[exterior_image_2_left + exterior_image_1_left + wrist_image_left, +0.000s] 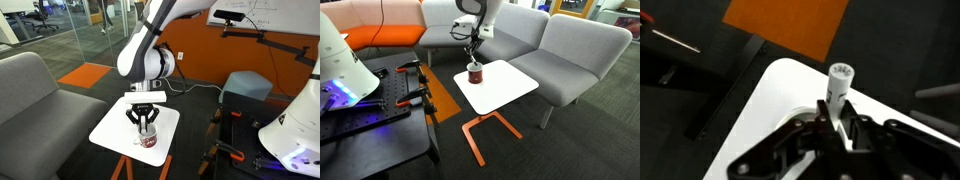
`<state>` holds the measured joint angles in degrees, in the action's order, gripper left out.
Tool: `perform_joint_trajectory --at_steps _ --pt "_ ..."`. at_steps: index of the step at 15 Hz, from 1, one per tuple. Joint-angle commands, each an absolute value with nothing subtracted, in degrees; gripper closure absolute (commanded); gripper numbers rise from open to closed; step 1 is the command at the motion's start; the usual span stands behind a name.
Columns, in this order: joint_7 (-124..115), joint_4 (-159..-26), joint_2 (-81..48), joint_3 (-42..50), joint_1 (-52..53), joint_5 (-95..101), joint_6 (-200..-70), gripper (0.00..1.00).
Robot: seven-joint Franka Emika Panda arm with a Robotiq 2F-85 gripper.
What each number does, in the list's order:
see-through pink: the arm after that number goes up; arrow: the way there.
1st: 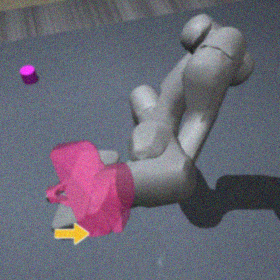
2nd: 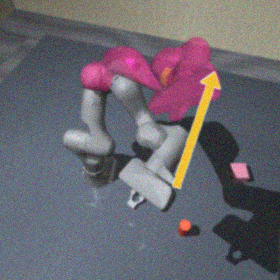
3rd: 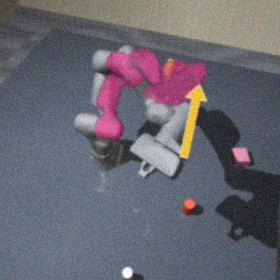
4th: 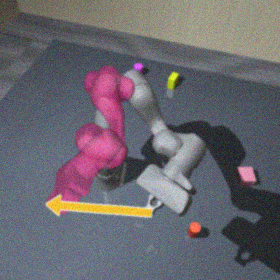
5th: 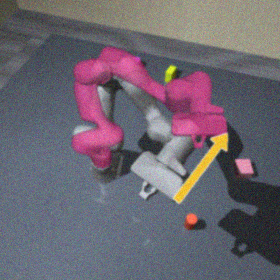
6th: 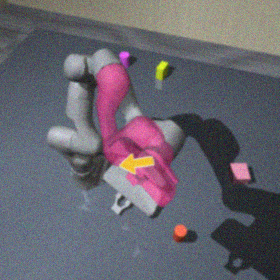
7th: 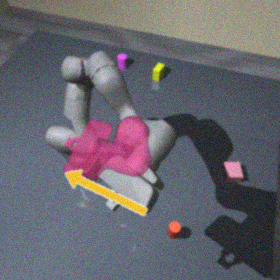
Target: Remove the marker from the mug and put it on the table
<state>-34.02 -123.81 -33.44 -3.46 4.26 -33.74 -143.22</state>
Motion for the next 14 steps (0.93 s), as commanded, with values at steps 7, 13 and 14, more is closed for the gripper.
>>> perform_joint_trajectory --at_steps 7,13,14 --pt "-43.92 -132.45 -21.01 1.93 17.14 -6.62 -154.9 0.95" --pt "-44.16 -125.55 -35.19 9.52 22.67 -2.07 -172.15 0.95" --pt "-43.31 -123.64 -37.99 10.27 23.27 -3.34 -173.94 0.95"
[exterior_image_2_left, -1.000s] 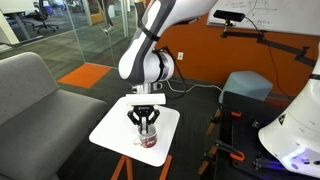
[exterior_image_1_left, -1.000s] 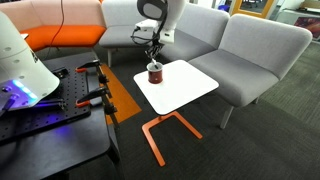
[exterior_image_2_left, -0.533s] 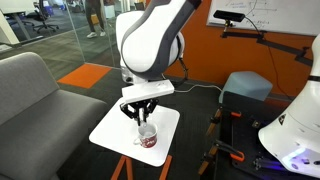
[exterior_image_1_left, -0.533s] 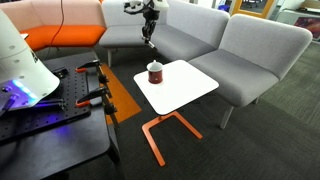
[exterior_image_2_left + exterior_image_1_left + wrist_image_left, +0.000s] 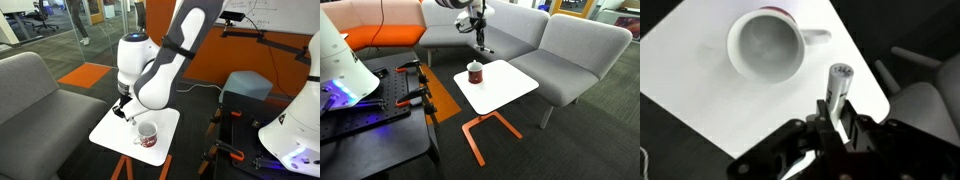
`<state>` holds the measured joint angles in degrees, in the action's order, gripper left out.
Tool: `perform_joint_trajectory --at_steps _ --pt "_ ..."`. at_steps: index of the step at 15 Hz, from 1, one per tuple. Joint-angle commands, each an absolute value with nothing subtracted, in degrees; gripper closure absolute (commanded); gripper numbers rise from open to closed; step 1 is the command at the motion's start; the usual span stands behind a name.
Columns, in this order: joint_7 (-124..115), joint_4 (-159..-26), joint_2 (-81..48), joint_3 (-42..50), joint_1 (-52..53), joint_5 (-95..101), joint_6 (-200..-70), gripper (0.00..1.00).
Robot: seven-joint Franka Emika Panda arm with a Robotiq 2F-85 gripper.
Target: Remove the marker from the mug and put it on the table
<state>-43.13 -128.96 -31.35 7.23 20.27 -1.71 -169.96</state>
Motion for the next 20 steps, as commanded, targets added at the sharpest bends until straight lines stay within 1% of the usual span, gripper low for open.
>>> perform_joint_trajectory --at_steps 1,2,4,9,13,14,15,17,20 --pt "-41.74 -121.3 -40.3 9.21 22.3 -4.89 -174.23 0.95" --pt "-40.48 -118.75 -42.6 7.66 21.07 -6.37 -174.06 0.95" --pt "-40.38 -113.17 -47.11 7.71 21.82 -8.71 -172.43 0.95" --pt "-44.55 -101.49 -58.31 17.3 29.56 -10.63 -169.03 0.95" --pt "-46.98 -96.11 -63.74 18.24 29.97 -12.49 -165.89 0.95" --pt "-48.93 -95.33 -64.75 19.73 31.33 -12.56 -164.86 0.59" --pt "-49.27 -94.86 -64.85 19.29 30.9 -12.4 -164.19 0.54" --pt "-51.32 -94.58 -64.71 20.25 31.73 -11.91 -164.3 0.41" --pt "-51.98 -96.01 -60.87 20.37 31.41 -11.7 -162.85 0.19"
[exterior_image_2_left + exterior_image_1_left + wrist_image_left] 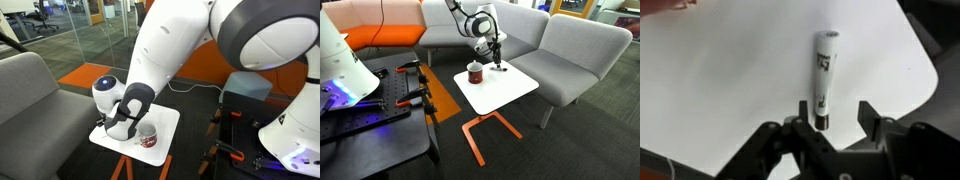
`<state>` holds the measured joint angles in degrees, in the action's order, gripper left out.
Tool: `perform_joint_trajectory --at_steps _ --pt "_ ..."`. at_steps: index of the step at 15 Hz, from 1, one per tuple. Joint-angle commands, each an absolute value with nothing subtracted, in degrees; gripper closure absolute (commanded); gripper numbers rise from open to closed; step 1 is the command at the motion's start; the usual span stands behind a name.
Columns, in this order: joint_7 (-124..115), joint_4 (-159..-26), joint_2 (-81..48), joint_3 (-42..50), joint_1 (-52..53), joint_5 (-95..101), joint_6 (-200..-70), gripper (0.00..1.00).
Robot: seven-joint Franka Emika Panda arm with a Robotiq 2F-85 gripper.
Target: Remove the marker from the mug and put it on the table
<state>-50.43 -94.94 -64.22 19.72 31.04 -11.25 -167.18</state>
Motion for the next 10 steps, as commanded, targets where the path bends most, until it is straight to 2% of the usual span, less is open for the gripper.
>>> perform_joint_trajectory --at_steps 1,3,6,10 --pt "-53.7 -96.97 -59.08 21.64 32.23 -11.76 -159.89 0.11" --pt "-53.29 -98.65 -54.23 20.28 30.07 -10.55 -153.31 0.0" --pt "-50.67 -102.14 -45.86 17.07 26.25 -8.83 -144.88 0.0" --pt "-47.38 -108.65 -36.12 12.8 22.28 -6.74 -141.21 0.0"
